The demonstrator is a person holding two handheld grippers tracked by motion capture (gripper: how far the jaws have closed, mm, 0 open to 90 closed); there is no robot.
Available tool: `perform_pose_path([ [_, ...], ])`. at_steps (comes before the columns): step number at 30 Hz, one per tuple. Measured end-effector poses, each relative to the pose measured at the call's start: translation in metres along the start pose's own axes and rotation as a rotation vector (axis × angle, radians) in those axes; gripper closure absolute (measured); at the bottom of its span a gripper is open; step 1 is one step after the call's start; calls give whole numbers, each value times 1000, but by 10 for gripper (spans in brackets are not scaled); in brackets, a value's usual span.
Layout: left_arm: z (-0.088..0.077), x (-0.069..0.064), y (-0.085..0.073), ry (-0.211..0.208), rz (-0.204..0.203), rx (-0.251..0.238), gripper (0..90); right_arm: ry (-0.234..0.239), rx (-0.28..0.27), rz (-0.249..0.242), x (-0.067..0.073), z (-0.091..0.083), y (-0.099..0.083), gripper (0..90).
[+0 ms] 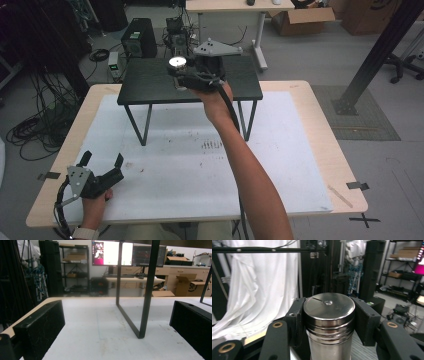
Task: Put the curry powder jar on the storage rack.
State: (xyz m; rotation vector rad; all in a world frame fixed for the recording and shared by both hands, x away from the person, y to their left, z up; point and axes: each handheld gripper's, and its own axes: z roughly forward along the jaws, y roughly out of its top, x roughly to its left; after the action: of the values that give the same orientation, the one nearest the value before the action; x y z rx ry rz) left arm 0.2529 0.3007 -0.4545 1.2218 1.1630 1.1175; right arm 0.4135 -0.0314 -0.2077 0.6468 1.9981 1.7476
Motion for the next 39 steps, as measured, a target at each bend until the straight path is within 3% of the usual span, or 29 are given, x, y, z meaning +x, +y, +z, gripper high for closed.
perform_pose_path([
  [13, 0, 0, 0, -1, -4, -4, 2, -129, 77, 51, -24, 25, -3, 483],
  [18, 0, 0, 0, -1, -6, -6, 2, -149, 103, 84, -31, 32, -6, 483],
  [29, 0, 1, 0, -1, -10, -8, 2, -173, 157, 92, -34, 40, -11, 482],
  [39, -1, 1, 0, 0, -11, -9, 2, -169, 164, 111, -35, 41, -15, 480],
])
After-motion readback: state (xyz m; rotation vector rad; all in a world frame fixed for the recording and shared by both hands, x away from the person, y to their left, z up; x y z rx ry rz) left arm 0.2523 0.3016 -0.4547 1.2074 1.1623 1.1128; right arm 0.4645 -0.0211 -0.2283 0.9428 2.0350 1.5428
